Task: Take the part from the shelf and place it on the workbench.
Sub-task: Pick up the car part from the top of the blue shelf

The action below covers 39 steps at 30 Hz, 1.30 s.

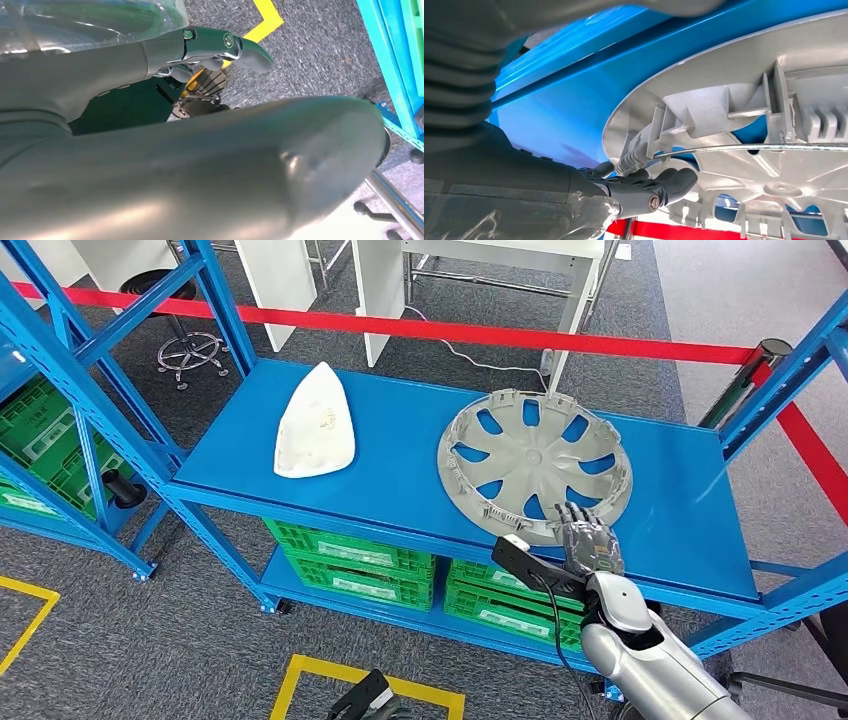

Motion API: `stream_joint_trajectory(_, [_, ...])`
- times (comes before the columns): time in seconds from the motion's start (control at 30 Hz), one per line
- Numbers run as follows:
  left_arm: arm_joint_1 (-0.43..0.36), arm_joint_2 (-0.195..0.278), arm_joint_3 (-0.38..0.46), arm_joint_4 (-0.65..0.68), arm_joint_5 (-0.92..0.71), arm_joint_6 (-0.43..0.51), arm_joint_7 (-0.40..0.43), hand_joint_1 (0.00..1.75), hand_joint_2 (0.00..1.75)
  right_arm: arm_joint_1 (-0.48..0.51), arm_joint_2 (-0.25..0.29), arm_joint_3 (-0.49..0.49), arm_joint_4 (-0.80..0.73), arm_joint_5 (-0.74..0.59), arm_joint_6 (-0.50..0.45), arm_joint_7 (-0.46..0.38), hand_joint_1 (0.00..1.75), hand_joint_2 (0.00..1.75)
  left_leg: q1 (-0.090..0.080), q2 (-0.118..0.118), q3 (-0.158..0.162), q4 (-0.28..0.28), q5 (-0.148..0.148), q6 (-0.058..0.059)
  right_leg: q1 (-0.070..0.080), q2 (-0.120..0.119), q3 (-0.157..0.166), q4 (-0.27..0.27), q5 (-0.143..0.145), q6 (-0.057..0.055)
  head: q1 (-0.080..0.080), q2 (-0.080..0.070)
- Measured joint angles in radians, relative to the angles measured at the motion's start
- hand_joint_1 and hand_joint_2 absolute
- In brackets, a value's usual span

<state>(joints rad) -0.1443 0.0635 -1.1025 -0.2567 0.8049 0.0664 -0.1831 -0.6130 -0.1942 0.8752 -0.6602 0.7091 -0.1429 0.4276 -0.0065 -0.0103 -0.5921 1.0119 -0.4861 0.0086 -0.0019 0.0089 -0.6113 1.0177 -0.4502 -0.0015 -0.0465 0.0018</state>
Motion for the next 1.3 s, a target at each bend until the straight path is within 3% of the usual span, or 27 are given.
stream_joint_trajectory(1.3, [-0.012,0.000,0.000,0.000,-0.005,0.000,-0.006,0.00,0.00,-0.002,-0.009,-0.006,-0.002,-0.053,-0.017,-0.027,0.00,1.75,0.000,0.000,0.000,0.000,0.000,0.000,0.000,0.000,0.000,0.000,0.000,0.000,0.000,0.000])
